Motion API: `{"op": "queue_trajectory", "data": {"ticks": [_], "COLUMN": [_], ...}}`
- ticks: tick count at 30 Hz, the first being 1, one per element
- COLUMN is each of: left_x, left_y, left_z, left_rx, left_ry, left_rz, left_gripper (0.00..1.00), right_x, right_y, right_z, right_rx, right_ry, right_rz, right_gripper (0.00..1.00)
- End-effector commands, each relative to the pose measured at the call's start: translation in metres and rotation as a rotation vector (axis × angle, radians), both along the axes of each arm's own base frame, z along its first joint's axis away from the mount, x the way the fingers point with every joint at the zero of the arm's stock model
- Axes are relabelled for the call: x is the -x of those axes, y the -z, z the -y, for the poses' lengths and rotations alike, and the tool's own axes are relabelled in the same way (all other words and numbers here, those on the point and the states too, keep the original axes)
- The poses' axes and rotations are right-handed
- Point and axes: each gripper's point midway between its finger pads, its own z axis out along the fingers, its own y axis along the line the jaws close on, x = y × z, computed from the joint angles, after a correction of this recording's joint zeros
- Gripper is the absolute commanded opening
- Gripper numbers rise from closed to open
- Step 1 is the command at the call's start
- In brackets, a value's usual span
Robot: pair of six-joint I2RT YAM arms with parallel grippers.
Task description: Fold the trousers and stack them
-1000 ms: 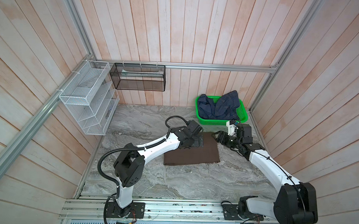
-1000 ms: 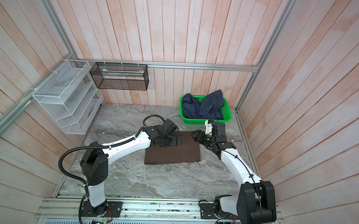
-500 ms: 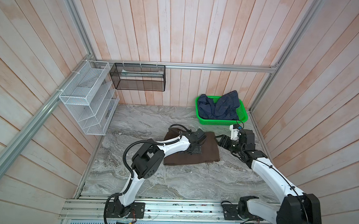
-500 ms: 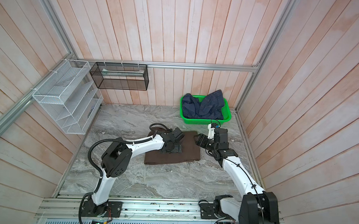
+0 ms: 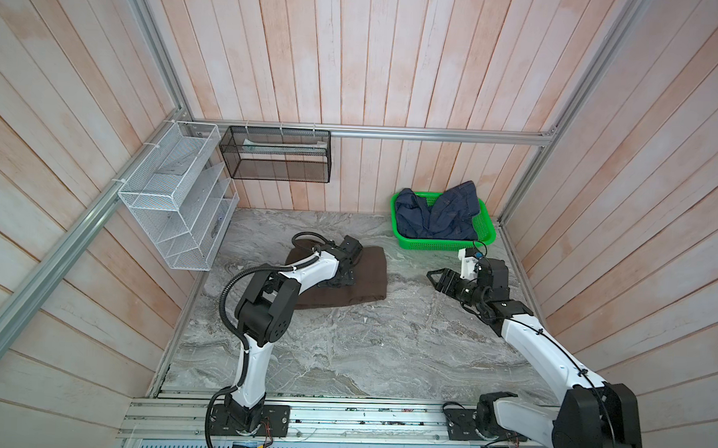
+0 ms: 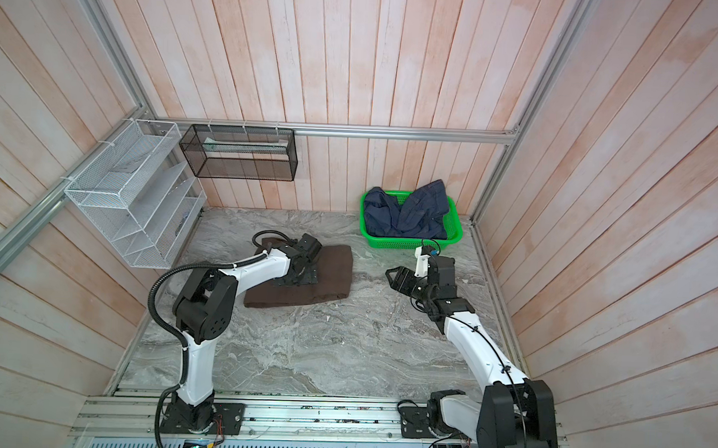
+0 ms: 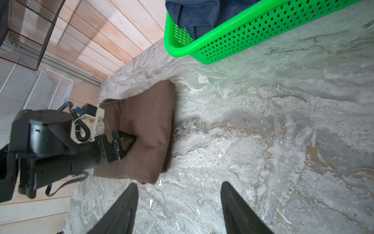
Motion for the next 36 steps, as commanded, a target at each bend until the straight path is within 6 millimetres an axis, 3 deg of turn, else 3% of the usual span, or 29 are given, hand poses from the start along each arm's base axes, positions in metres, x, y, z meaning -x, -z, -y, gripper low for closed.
{"op": "queue_trajectory", "data": {"ticks": [1, 9, 14, 18, 23, 26, 29, 32, 36], "left_x": [0.003, -0.058, -0.092, -0.117, -0.131, -0.125, -0.100, -0.060, -0.010], "left_y": [0.023, 0.049, 0.054, 0.042, -0.009, -0.060, -0.105, -0.110, -0.077], "left_z": [-0.047, -0.101, -0.131, -0.141, -0.131, -0.124, -0.112, -0.106, -0.111], "left_rx": [-0.173, -0.196, -0.201, -0.203, -0.158, -0.112, -0.054, 0.063, 0.128], "left_ry": [0.067, 0.053, 0.067, 0.084, 0.114, 0.108, 0.090, 0.023, -0.076], "left_rz": [-0.113, -0.144, -0.144, -0.110, 0.017, 0.114, 0.197, 0.187, 0.098], "left_gripper": [1.00, 1.00, 1.00, 1.00, 1.00, 1.00, 1.00, 1.00, 1.00], "right_x": [-0.002, 0.003, 0.003, -0.003, -0.007, -0.009, -0.009, -0.008, -0.005], "right_y": [-0.002, 0.000, 0.004, 0.007, 0.005, 0.004, 0.005, 0.007, 0.008], "right_z": [-0.008, -0.031, -0.038, -0.042, -0.050, -0.052, -0.054, -0.054, -0.057], "right_rx": [-0.026, -0.039, -0.041, -0.042, -0.040, -0.041, -0.037, -0.040, -0.049], "right_ry": [-0.022, -0.081, -0.093, -0.106, -0.128, -0.130, -0.138, -0.133, -0.137], "right_rz": [0.003, -0.017, -0.028, -0.040, -0.031, -0.028, -0.028, -0.030, -0.033], "right_gripper": [0.66, 0.66, 0.66, 0.66, 0.66, 0.66, 0.66, 0.66, 0.66]}}
